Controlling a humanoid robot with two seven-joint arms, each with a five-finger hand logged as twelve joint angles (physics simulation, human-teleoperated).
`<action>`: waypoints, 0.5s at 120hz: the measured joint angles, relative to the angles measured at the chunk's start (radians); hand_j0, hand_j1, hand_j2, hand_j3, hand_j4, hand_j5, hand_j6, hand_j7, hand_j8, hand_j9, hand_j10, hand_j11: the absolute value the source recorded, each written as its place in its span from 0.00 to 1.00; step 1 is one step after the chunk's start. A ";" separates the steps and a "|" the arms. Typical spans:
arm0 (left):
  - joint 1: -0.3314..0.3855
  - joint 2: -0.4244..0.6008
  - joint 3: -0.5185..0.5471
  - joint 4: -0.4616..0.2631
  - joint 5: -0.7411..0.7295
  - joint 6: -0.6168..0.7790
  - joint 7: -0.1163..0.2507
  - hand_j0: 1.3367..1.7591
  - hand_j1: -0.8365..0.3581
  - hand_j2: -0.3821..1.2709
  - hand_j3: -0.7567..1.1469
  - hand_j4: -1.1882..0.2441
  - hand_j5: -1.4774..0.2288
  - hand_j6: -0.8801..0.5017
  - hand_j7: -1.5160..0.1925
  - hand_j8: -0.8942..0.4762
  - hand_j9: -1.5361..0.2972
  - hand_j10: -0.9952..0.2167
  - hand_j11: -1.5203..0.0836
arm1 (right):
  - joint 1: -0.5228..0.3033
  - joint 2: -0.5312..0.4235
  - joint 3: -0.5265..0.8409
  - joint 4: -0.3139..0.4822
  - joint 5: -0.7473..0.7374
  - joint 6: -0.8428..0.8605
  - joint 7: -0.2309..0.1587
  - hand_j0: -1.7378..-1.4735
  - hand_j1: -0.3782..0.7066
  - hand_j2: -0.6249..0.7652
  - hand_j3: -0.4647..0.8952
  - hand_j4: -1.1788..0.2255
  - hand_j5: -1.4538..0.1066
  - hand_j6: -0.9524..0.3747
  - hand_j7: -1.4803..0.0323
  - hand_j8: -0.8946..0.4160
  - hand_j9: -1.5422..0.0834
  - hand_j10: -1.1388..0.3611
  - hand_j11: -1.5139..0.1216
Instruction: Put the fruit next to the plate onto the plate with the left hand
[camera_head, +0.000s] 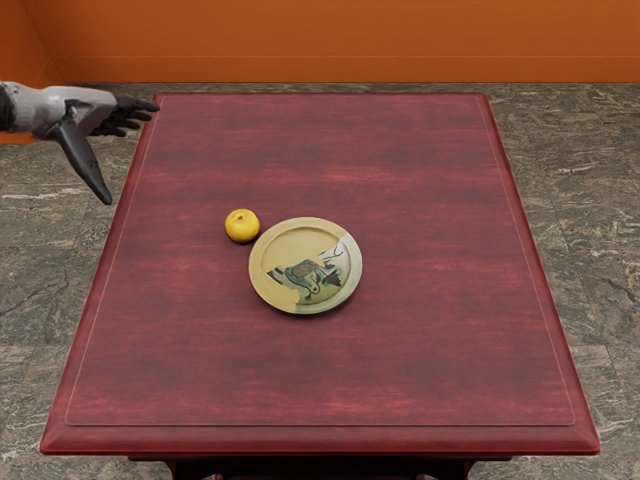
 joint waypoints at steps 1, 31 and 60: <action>-0.003 0.000 0.006 -0.011 0.006 0.000 0.000 0.76 0.99 0.23 0.40 0.83 0.87 0.63 0.89 0.65 0.84 0.82 0.95 | 0.000 0.000 0.000 0.000 0.000 0.000 0.000 0.30 0.06 0.45 0.34 0.82 0.91 0.70 0.95 0.66 0.93 0.74 0.90; -0.167 -0.043 0.183 -0.183 0.111 0.000 0.000 0.76 0.99 0.23 0.40 0.83 0.87 0.63 0.89 0.65 0.84 0.82 0.95 | 0.000 0.000 0.000 0.000 0.000 0.000 0.000 0.30 0.06 0.45 0.34 0.82 0.91 0.70 0.95 0.66 0.93 0.74 0.90; -0.286 -0.112 0.393 -0.260 0.124 0.000 -0.002 0.76 0.99 0.23 0.40 0.83 0.87 0.63 0.89 0.65 0.84 0.82 0.95 | 0.000 0.000 0.000 0.000 0.000 0.000 0.000 0.30 0.06 0.45 0.34 0.82 0.91 0.70 0.95 0.66 0.93 0.74 0.90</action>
